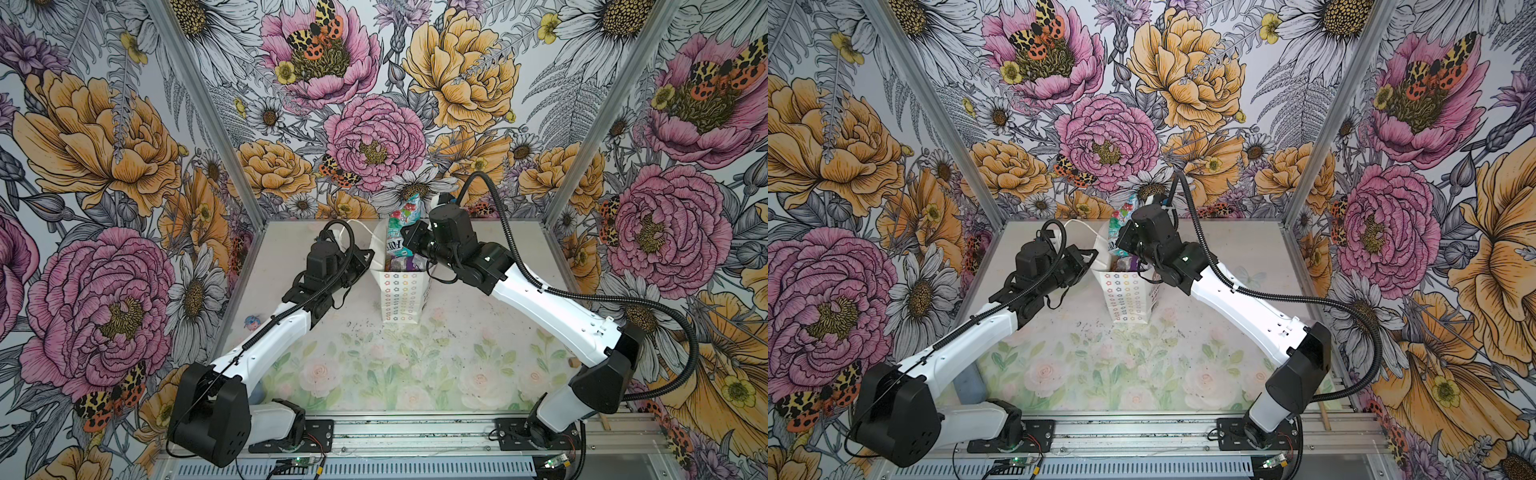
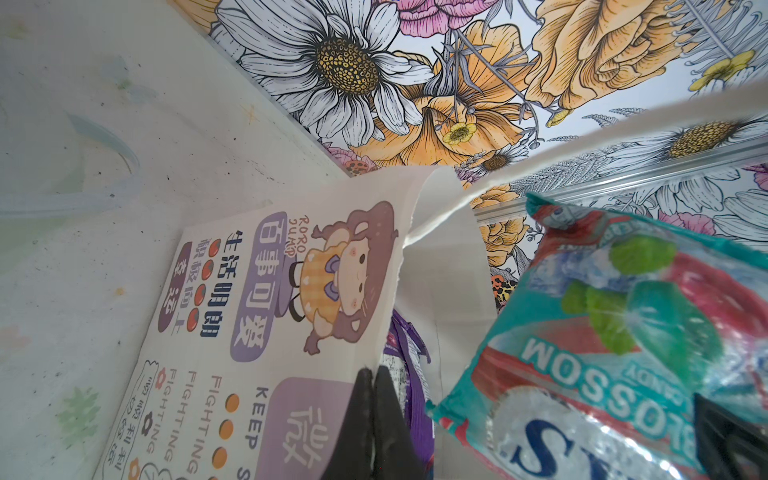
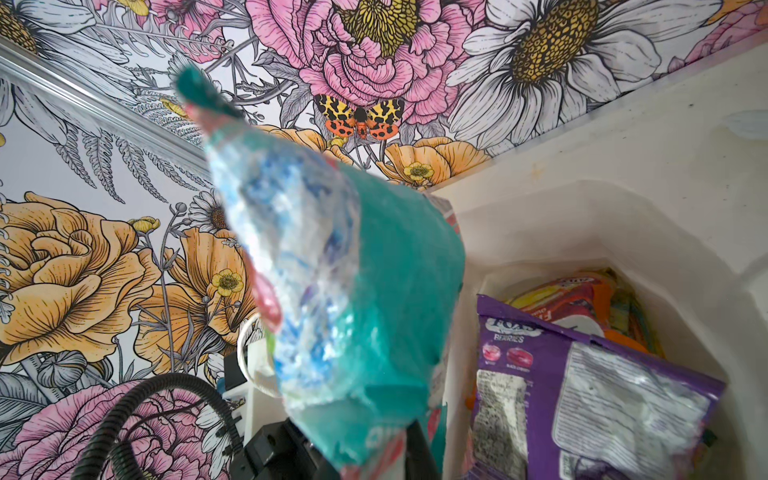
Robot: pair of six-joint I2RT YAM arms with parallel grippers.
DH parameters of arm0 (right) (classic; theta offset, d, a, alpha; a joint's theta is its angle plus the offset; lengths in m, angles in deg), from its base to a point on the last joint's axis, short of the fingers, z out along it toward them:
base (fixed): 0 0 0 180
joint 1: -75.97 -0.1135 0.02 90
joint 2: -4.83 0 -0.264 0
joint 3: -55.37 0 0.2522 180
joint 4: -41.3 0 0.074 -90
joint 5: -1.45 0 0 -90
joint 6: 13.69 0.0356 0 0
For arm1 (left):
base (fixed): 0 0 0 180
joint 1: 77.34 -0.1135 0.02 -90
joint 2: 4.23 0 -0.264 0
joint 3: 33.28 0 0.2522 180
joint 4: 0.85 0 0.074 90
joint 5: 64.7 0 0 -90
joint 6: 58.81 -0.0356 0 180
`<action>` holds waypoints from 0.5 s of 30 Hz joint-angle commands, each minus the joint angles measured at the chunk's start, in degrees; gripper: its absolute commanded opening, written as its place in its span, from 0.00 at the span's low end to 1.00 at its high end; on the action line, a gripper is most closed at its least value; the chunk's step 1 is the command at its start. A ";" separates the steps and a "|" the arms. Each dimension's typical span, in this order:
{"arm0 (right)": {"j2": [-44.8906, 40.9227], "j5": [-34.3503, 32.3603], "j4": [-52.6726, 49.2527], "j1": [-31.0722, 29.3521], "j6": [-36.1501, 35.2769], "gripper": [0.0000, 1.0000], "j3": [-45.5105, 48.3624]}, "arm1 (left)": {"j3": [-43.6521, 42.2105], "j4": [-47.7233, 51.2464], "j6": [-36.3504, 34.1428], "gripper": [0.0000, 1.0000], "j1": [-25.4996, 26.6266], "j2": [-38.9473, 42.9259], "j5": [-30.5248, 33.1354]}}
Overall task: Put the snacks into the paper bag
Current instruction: 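Swing the held teal packet over the bag opening beside the left gripper, then lower the teal packet into the bag with the right gripper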
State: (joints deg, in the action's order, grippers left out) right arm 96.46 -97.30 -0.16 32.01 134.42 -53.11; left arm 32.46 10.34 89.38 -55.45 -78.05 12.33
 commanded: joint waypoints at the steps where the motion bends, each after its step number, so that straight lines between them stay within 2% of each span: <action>1: -1.65 -2.24 2.83 -0.66 1.13 0.00 1.42 | -0.75 -2.35 0.34 0.00 -0.43 0.87 -0.46; 15: -4.17 -1.70 1.37 -2.40 3.77 0.00 5.32 | -1.16 -3.37 0.87 0.00 0.01 1.05 -0.56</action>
State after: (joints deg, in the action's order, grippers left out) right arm 95.30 -97.98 -0.45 31.29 137.37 -47.45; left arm 32.11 9.64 89.79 -55.45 -78.05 12.30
